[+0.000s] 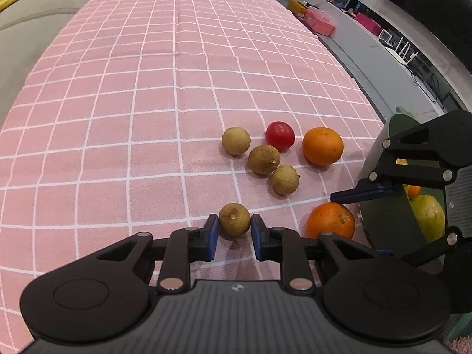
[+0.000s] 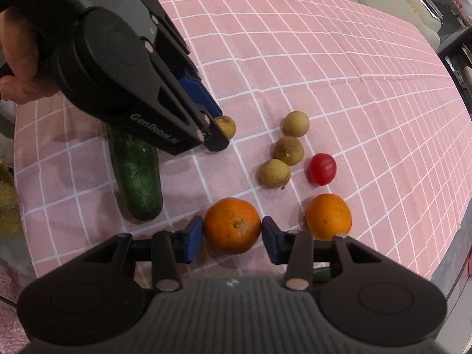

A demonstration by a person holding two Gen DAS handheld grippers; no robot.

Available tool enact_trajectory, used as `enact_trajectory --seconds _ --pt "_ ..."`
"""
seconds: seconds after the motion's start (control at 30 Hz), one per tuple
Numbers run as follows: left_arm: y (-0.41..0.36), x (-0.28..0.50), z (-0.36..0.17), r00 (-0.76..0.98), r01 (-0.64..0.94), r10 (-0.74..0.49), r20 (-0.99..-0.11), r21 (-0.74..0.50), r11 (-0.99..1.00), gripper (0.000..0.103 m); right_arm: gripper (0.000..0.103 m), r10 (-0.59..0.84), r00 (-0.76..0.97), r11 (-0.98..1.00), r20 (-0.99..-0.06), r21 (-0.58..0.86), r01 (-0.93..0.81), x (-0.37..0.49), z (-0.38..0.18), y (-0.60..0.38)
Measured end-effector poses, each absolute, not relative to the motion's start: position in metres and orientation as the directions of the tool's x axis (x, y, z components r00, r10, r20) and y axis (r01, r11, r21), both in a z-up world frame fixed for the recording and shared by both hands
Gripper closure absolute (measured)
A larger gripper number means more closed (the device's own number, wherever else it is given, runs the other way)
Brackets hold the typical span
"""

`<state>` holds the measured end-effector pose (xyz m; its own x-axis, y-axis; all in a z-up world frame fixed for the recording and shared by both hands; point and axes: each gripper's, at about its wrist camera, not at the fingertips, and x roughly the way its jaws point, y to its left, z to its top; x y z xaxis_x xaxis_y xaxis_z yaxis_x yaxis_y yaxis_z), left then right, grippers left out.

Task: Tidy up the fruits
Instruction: 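Grasp an orange with the right tool while the left tool grasps a longan, then carry the orange and longan over the green colander and release both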

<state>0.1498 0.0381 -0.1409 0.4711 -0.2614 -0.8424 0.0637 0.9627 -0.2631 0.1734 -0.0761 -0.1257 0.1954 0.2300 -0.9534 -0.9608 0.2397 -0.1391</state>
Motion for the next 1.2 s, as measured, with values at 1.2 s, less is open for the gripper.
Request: enact_trajectory --seconds 1.2 --pt "-0.078 0.142 -0.053 0.547 0.375 -0.444 -0.710 -0.266 0.888 0.077 0.064 0.178 0.644 0.902 -0.744 -0.138 -0.409 0.114 -0.043 -0.233"
